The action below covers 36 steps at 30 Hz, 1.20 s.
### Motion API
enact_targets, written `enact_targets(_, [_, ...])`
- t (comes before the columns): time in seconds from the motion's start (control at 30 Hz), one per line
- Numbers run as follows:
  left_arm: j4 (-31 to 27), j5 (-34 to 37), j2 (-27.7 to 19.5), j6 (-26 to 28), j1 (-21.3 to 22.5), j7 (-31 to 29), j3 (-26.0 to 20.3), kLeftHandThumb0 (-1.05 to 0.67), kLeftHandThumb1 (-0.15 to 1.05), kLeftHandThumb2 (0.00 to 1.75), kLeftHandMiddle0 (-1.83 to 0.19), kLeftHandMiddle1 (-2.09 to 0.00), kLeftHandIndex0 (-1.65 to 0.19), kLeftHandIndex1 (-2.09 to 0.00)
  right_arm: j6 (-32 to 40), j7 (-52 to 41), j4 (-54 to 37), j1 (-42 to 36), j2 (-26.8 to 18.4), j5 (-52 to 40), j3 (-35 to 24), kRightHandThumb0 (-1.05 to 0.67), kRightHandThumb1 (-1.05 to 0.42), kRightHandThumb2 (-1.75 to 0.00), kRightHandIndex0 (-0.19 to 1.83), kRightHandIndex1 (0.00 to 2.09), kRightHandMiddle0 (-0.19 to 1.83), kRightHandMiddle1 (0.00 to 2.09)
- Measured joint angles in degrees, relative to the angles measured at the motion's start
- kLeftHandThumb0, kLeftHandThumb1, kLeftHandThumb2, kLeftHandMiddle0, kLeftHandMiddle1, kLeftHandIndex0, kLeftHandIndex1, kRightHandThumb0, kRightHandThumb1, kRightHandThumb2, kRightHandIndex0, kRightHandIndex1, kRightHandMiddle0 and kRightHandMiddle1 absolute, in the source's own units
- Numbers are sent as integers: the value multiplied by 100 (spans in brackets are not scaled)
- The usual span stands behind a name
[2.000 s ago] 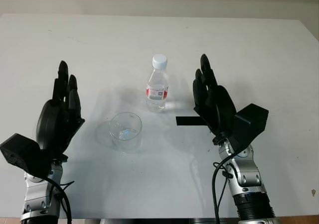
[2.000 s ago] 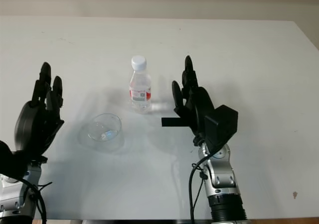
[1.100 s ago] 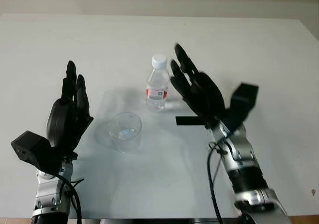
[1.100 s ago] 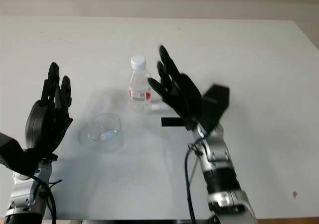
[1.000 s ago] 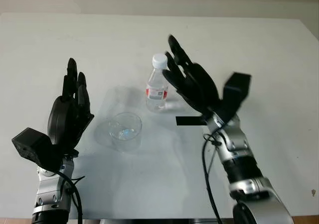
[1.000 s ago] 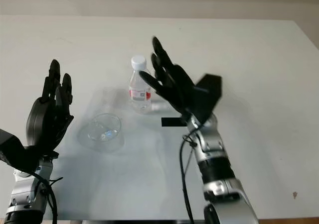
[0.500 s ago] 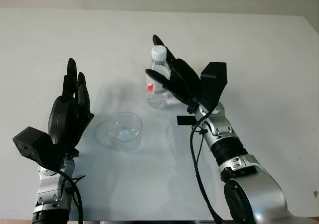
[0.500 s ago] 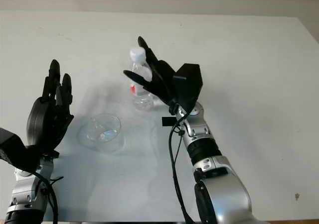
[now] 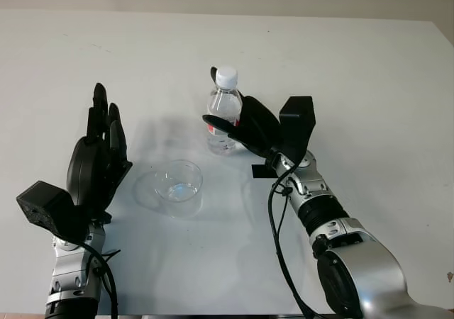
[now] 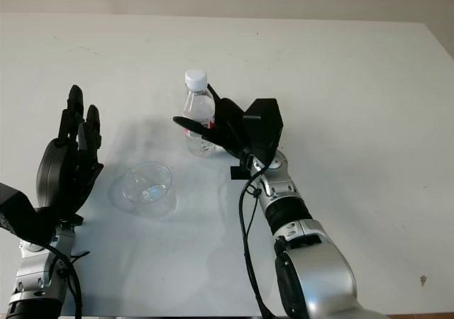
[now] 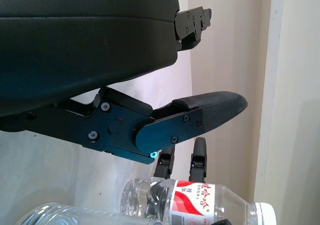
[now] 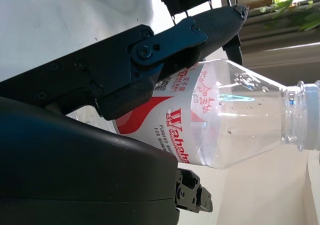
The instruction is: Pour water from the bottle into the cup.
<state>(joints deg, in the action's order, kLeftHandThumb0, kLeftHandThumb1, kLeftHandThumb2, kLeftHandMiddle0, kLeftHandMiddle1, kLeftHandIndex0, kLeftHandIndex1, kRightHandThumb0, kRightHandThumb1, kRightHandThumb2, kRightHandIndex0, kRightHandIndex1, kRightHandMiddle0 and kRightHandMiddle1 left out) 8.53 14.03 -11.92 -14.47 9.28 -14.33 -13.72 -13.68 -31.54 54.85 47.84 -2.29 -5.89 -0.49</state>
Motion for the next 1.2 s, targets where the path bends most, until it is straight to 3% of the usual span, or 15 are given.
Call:
enact_targets(0.1, [3,0,0,0,0,-2,-2,-75,105,69,19,0,19,0,0,-242,0,0,-41,-27,-13,-76,-88,-4,-6,8,-1,10])
enact_targets(0.13, [5,0,0,0,1,-1,-2,-75,105,69,19,0,19,0,0,-347,4,1,-66,-33,-15,-69,-86,-5,11,16,9,38])
enact_targets(0.2, [7,0,0,0,1,-3,-2,-75,105,69,19,0,19,0,9,-495,51,20,-116,-39,-22,-60,-85,-5,26,28,0,98])
enact_targets(0.23, [9,0,0,0,2,-9,-2,-75,105,69,19,0,19,0,14,-520,89,39,-125,-43,-32,-55,-85,-5,33,42,1,122])
enact_targets(0.27, [9,1,0,0,3,-16,0,-75,105,69,19,0,19,0,18,-524,142,63,-130,-44,-41,-52,-85,-5,30,65,3,133])
enact_targets(0.3, [9,1,0,0,4,-17,0,-75,105,69,19,0,19,0,19,-525,181,81,-131,-44,-47,-48,-86,-5,27,91,7,143])
enact_targets(0.4, [9,1,0,1,6,-11,0,-76,105,69,19,0,19,0,9,-575,321,155,-127,-56,-81,-38,-90,-6,33,137,21,160])
enact_targets(0.53, [8,0,0,1,5,-10,0,-75,105,69,19,0,19,0,-85,-894,520,244,-127,-110,-121,-36,-91,-5,51,160,39,168])
enact_targets(0.83, [4,-14,0,0,5,13,-1,-75,105,69,19,0,19,0,-496,-722,647,392,-139,350,84,-46,-95,-6,64,177,49,187])
enact_targets(0.9, [-5,-36,-1,-2,5,36,-1,-75,105,69,19,0,19,0,-628,-520,641,408,-146,517,164,-53,-102,-8,82,192,69,203])
enact_targets(1.03, [-8,-58,-7,-47,5,36,-4,-75,105,69,19,0,19,0,-844,-22,601,413,-155,841,320,-55,-105,-22,105,207,90,209])
enact_targets(1.2, [-8,-55,-11,-118,5,-1,-15,-75,105,69,19,0,19,0,-1111,562,562,375,-145,1097,463,-42,-105,-43,142,209,117,209])
